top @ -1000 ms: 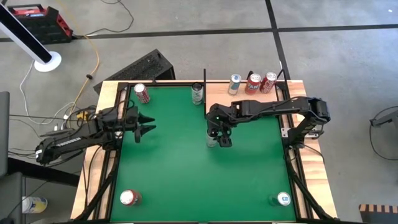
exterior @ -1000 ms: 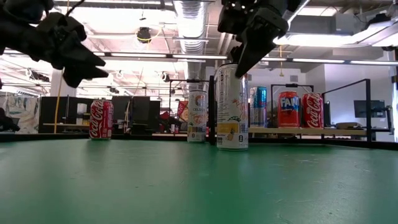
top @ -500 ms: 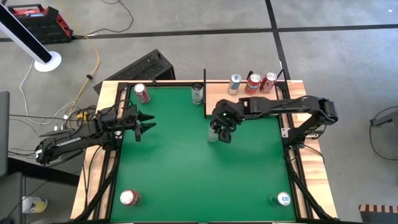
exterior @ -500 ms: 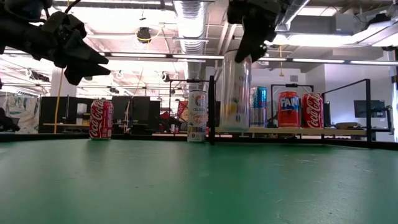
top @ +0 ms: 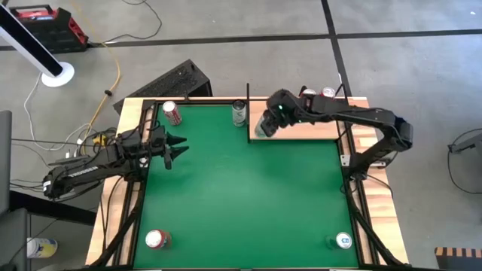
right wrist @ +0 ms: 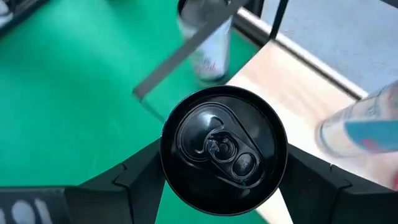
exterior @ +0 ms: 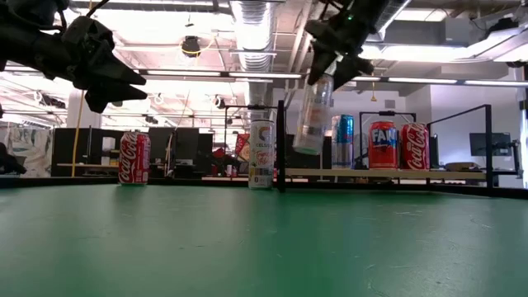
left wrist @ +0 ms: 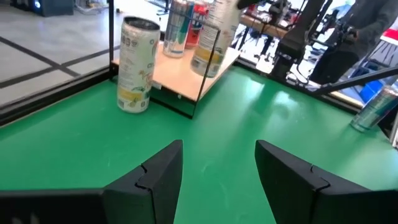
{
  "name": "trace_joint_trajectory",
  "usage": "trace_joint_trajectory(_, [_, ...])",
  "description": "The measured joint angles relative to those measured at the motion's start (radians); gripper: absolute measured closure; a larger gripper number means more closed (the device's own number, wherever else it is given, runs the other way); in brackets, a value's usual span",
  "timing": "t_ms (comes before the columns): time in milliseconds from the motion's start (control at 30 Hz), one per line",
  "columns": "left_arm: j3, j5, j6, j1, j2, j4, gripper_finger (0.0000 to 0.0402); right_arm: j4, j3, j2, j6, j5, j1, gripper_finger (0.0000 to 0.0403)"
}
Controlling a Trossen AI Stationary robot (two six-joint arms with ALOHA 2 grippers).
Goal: Place canned beverage on shelf
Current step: Put the bottom white yellow soda can on the shelf
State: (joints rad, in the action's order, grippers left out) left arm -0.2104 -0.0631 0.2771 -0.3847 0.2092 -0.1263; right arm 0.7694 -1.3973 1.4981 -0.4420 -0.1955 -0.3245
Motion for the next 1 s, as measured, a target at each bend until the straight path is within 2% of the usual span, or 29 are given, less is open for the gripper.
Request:
trace_joint_trajectory(300, [0.000,0.000,0.019,0.000,0.000,0.029,0.0217,0.091,-0.167,0.145,0.119,-0.002,-0.117,0.0117])
trace_joint_trajectory(467, [0.000,0.000,0.023,0.000,0.000,0.030,0.0217,0.091,-0.233,0.209,0.185,0.030,-0.164,0.0117])
trace_joint_trajectory(800, [0.000,0.021,0.068,0.000,0.000,0.030,0.0217,0.093,-0.297,0.290,0.238,0.040,-0.204,0.0117])
trace_joint_trajectory(1000, [0.000,0.025,0.075,0.000,0.000,0.030,0.0217,0.078,-0.298,0.291,0.245,0.042,-0.235,0.0117])
